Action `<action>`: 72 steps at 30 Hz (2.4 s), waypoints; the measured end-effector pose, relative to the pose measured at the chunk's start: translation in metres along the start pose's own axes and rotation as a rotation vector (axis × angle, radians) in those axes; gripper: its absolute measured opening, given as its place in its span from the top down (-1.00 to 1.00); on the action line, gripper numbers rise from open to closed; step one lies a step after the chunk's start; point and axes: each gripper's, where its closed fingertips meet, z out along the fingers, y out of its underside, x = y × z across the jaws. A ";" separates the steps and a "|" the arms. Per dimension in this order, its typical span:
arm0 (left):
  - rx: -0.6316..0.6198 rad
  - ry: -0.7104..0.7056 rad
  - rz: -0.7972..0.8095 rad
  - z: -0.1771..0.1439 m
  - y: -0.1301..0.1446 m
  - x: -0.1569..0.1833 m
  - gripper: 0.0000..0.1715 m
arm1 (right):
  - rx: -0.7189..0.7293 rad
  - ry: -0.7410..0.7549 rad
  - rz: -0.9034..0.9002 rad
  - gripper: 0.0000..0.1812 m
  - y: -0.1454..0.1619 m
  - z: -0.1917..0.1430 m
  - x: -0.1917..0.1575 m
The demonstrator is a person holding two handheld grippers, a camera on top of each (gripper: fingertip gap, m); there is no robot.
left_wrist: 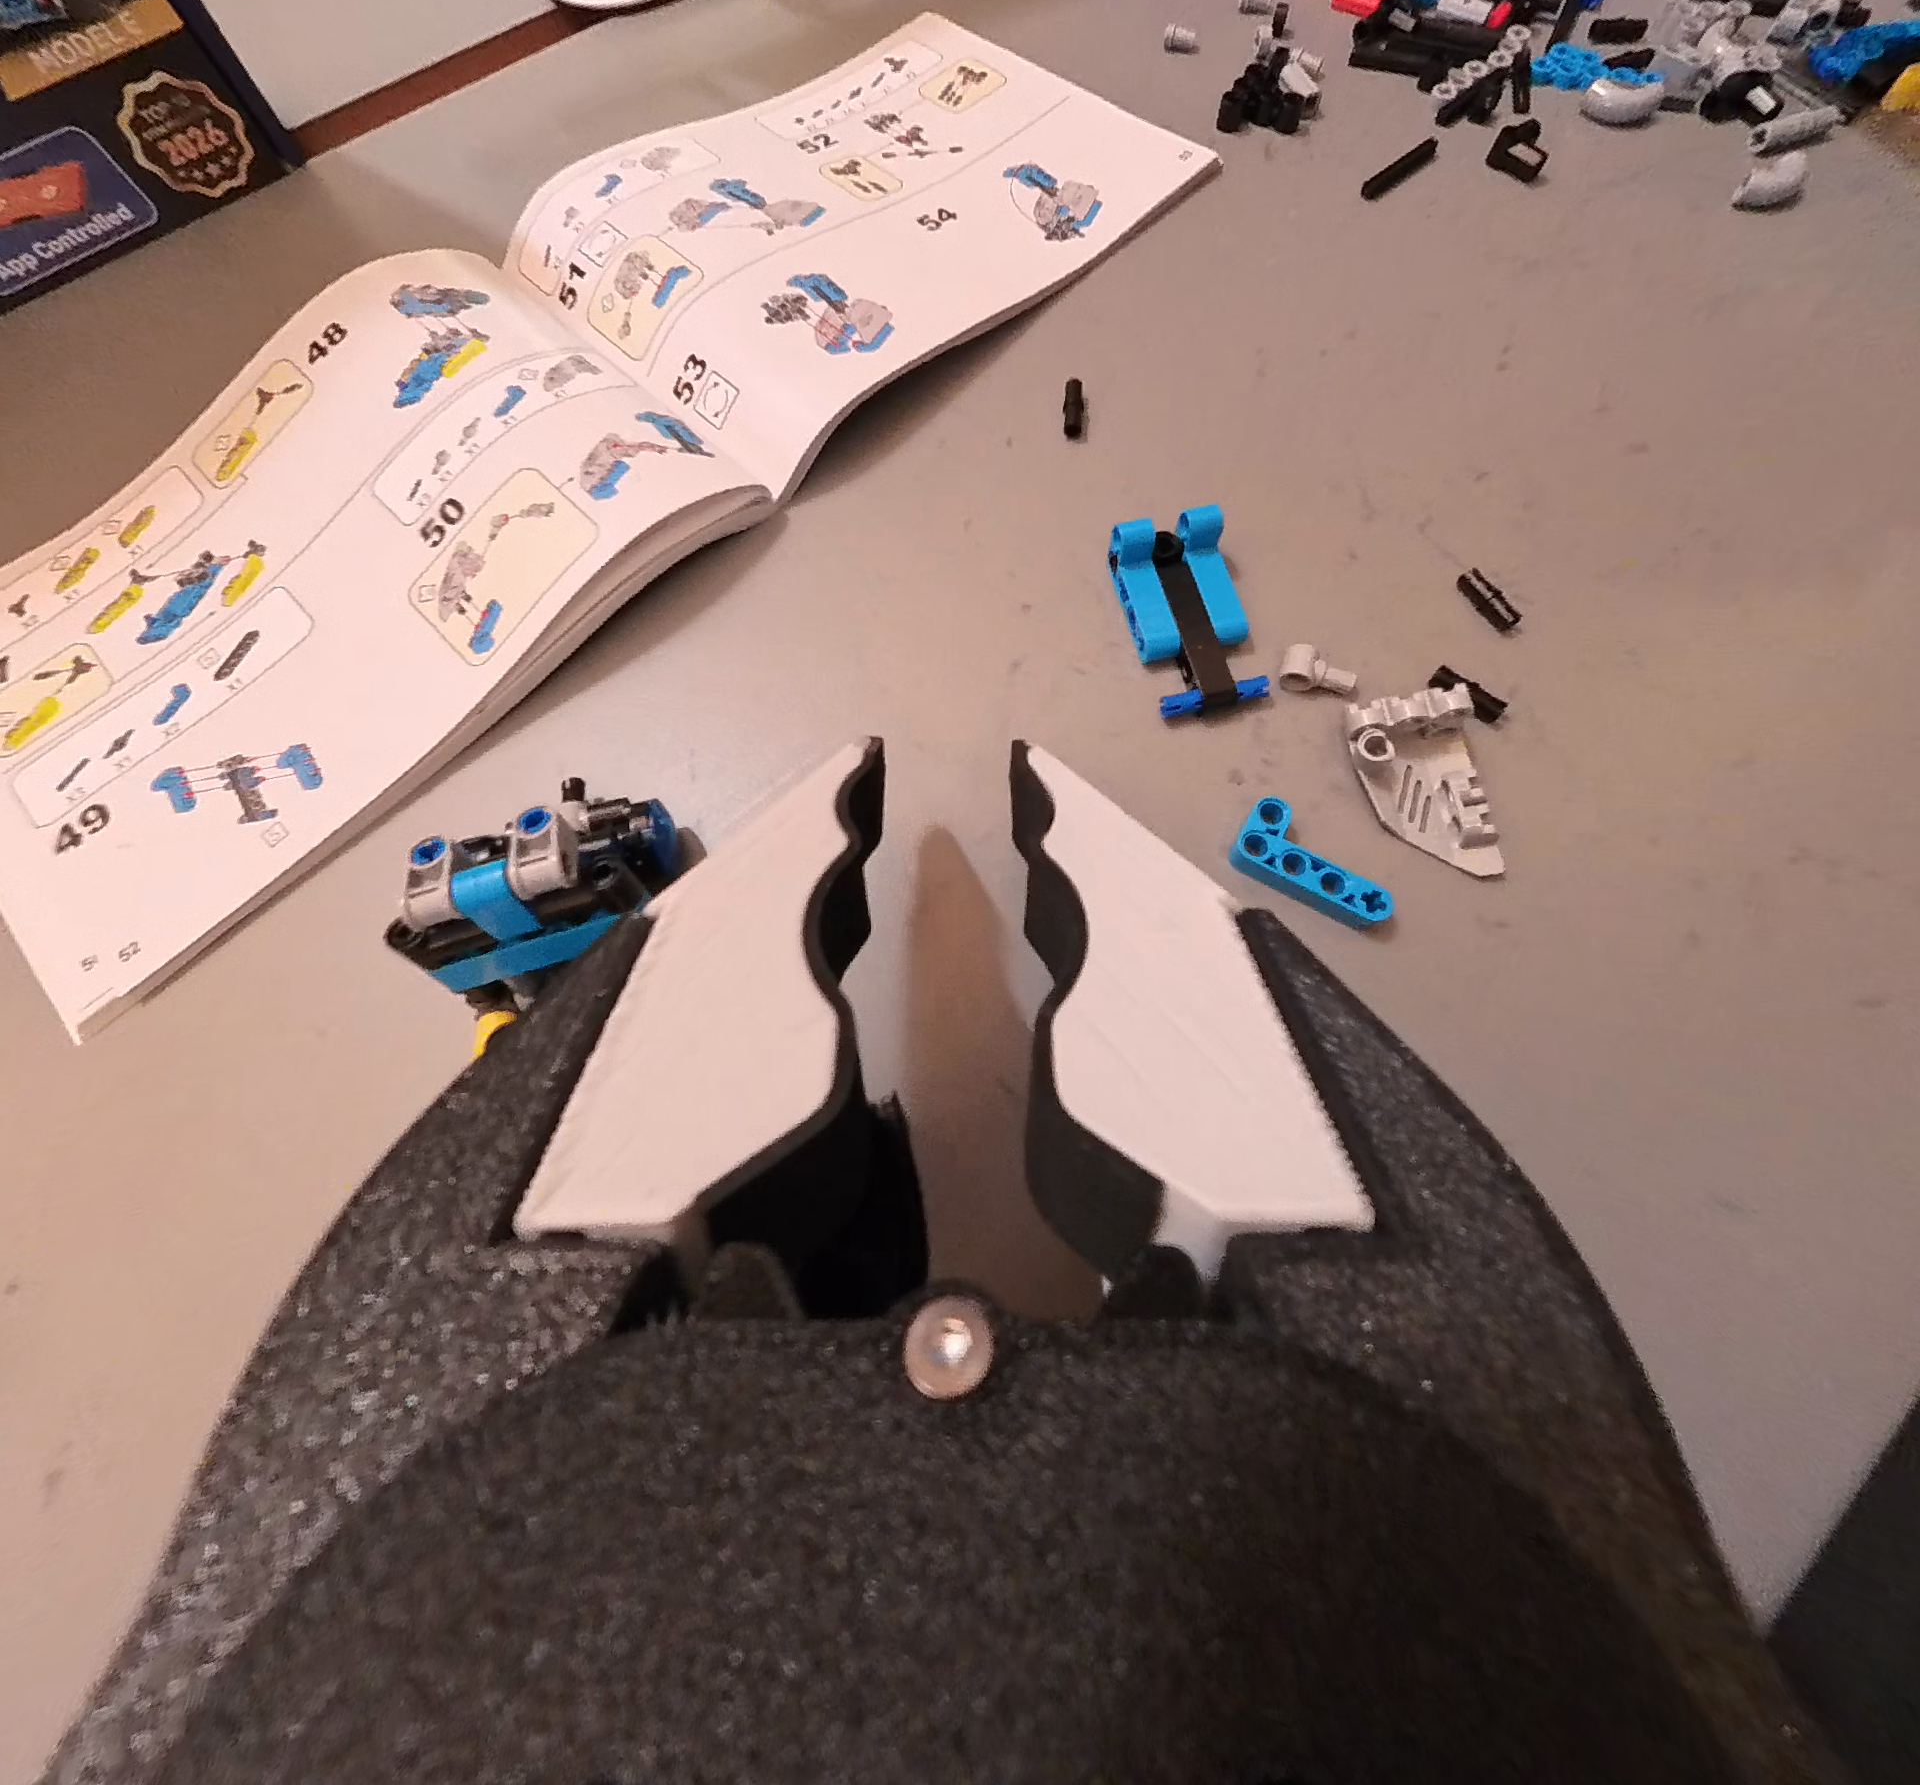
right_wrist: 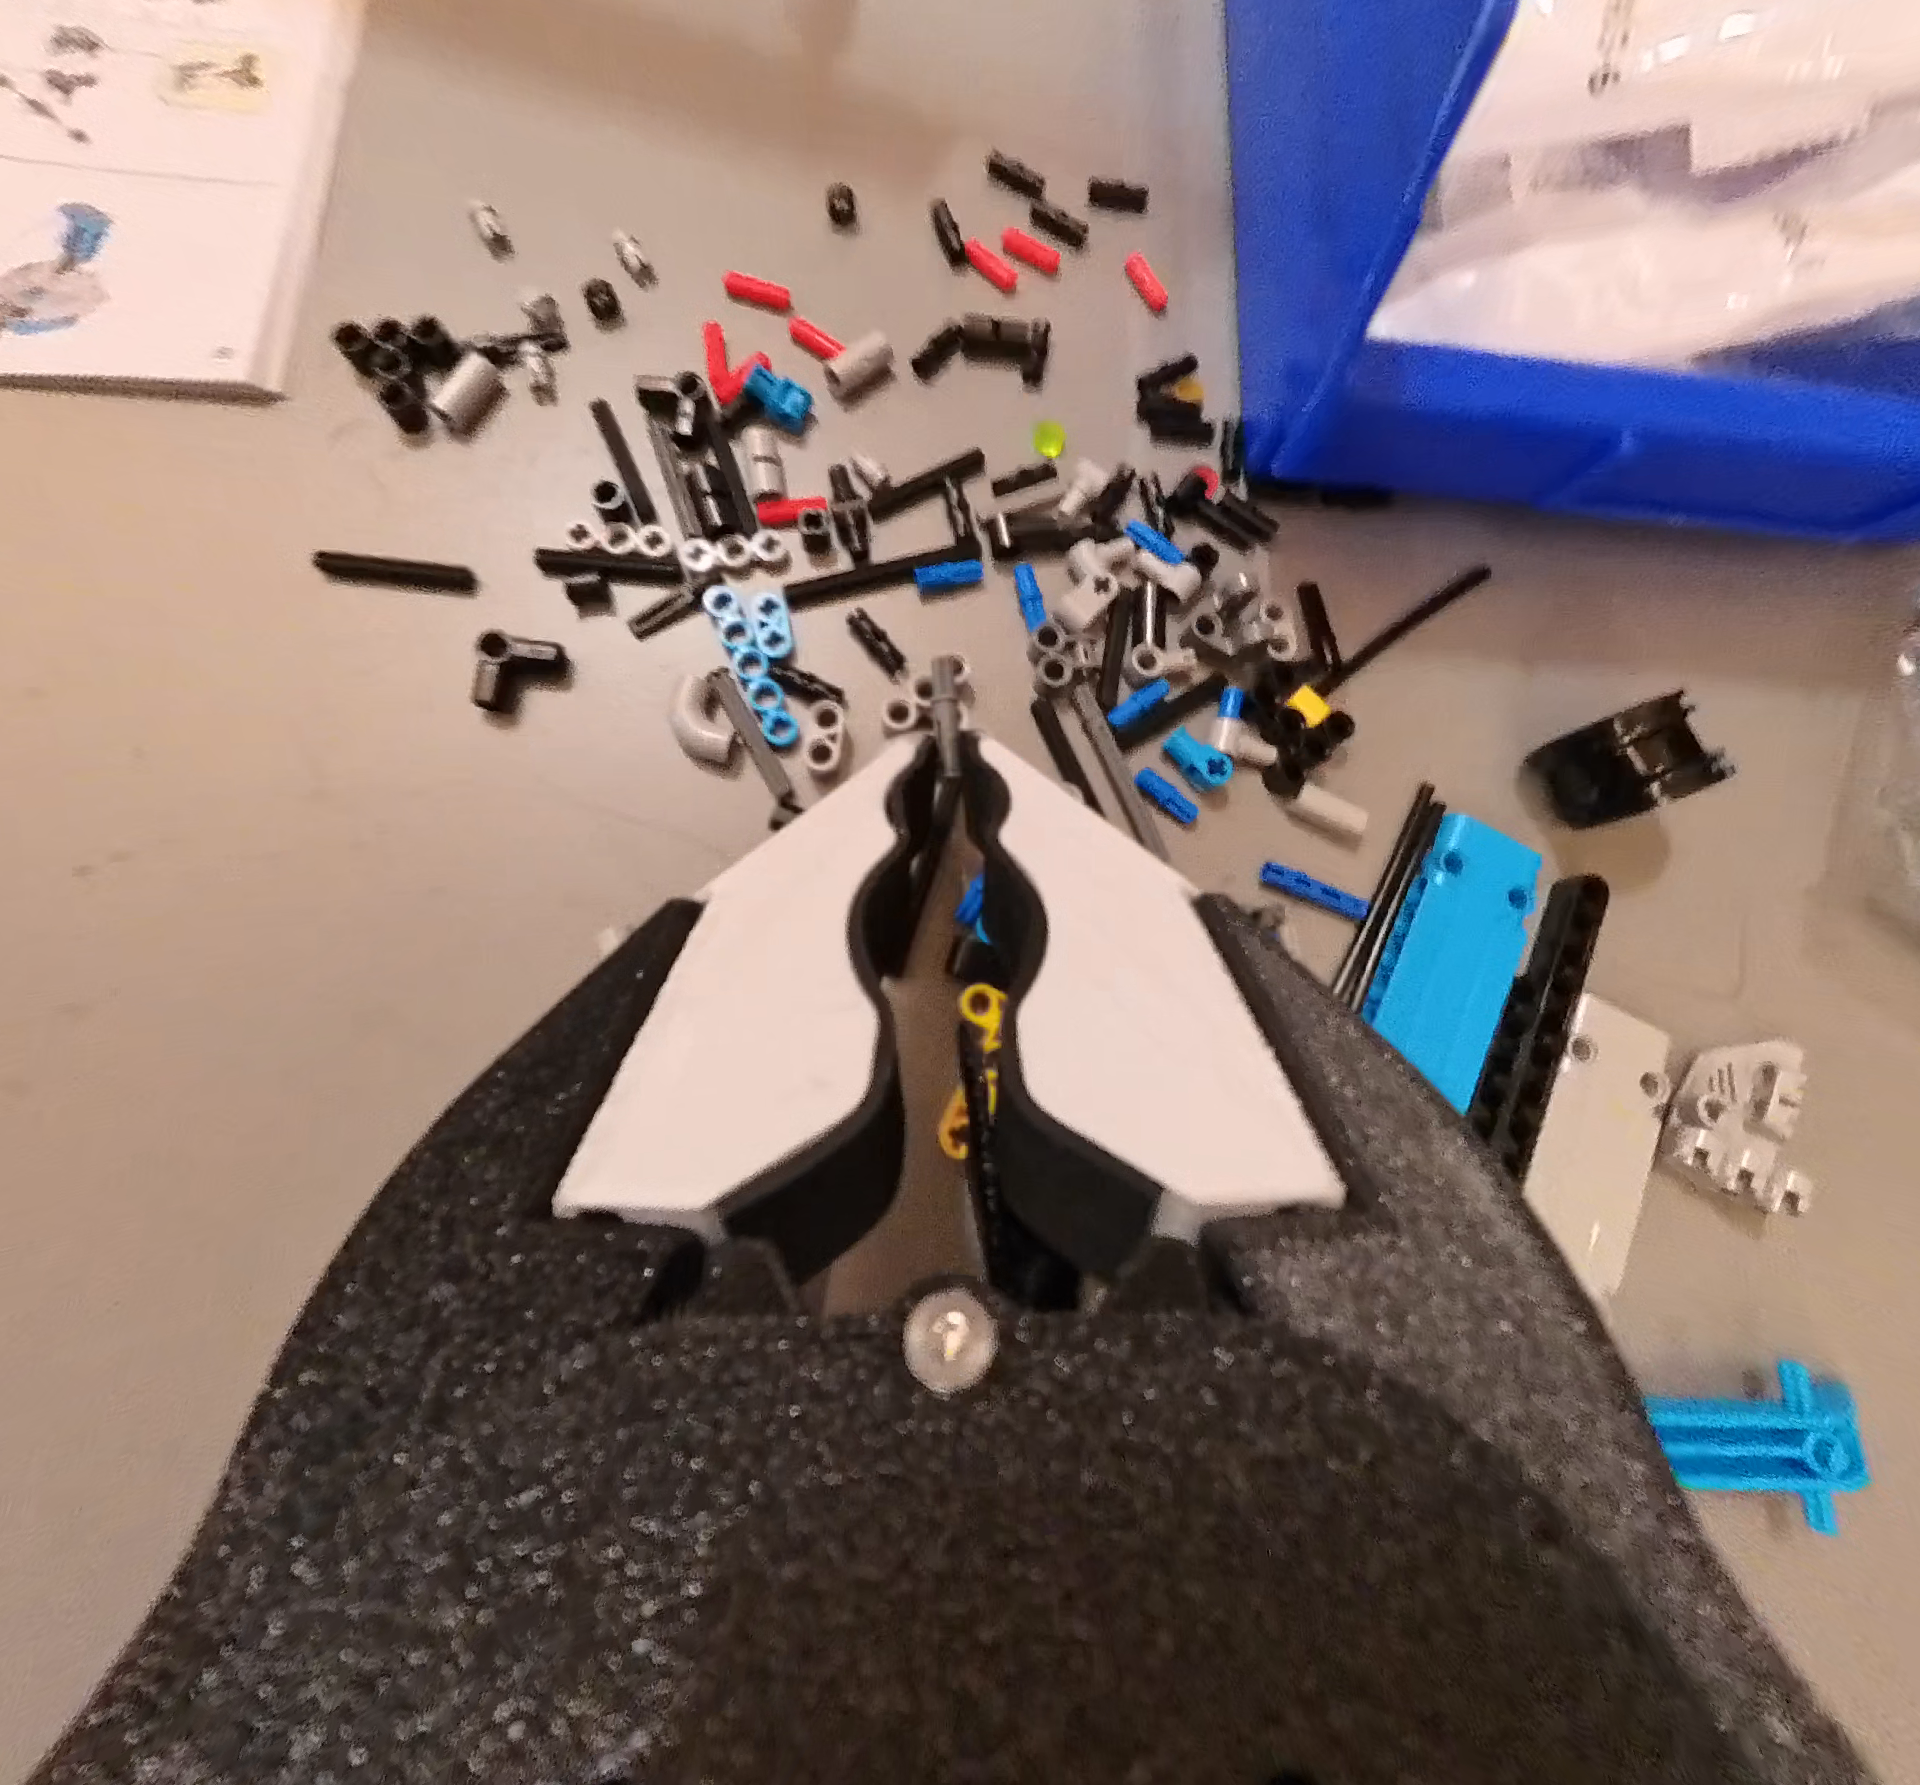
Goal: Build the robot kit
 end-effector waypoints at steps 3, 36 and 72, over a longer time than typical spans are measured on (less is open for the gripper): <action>0.023 -0.002 -0.028 -0.004 -0.002 -0.003 0.72 | -0.047 0.039 0.003 0.95 0.009 0.005 0.007; 0.037 -0.002 -0.040 -0.009 -0.002 0.000 0.72 | 0.039 -0.503 -0.311 0.67 -0.039 0.023 -0.249; 0.012 0.000 -0.035 -0.006 0.002 0.002 0.72 | 0.014 -0.494 -0.534 0.82 0.024 -0.032 -0.258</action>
